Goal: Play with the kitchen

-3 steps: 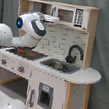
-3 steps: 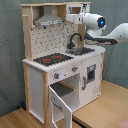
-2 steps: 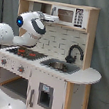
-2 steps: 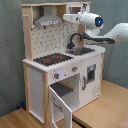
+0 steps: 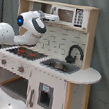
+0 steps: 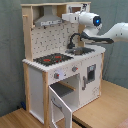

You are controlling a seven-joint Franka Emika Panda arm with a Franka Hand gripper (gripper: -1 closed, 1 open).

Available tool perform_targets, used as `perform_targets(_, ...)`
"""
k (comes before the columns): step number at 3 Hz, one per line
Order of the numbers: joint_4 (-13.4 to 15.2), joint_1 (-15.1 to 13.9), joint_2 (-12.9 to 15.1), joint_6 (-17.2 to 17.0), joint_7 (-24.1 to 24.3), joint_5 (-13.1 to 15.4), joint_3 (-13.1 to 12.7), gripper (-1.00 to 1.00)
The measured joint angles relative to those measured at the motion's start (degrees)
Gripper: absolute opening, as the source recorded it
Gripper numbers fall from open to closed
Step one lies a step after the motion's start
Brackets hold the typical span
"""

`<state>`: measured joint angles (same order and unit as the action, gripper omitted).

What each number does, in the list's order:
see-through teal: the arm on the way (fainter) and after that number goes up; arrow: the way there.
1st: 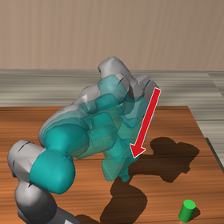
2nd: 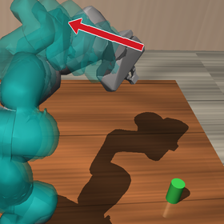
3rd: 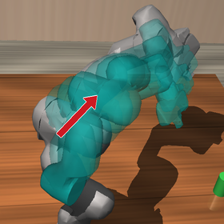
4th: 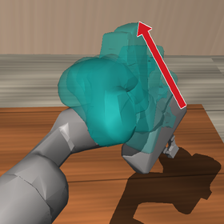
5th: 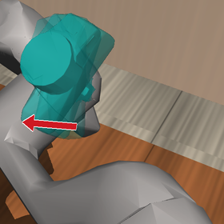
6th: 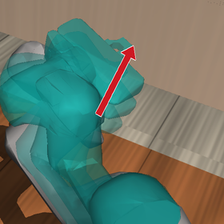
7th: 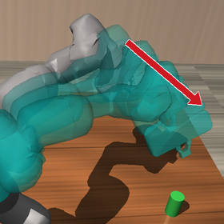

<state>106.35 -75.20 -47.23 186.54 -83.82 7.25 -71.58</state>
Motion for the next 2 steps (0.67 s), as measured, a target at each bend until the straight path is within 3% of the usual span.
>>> perform_targets(1, -0.5, -0.8, 0.2, -1.0, 0.2, 0.0, -0.9, -1.0)
perform_targets(2, -0.5, -0.8, 0.2, -1.1, 0.3, 0.0, -1.0, 1.0)
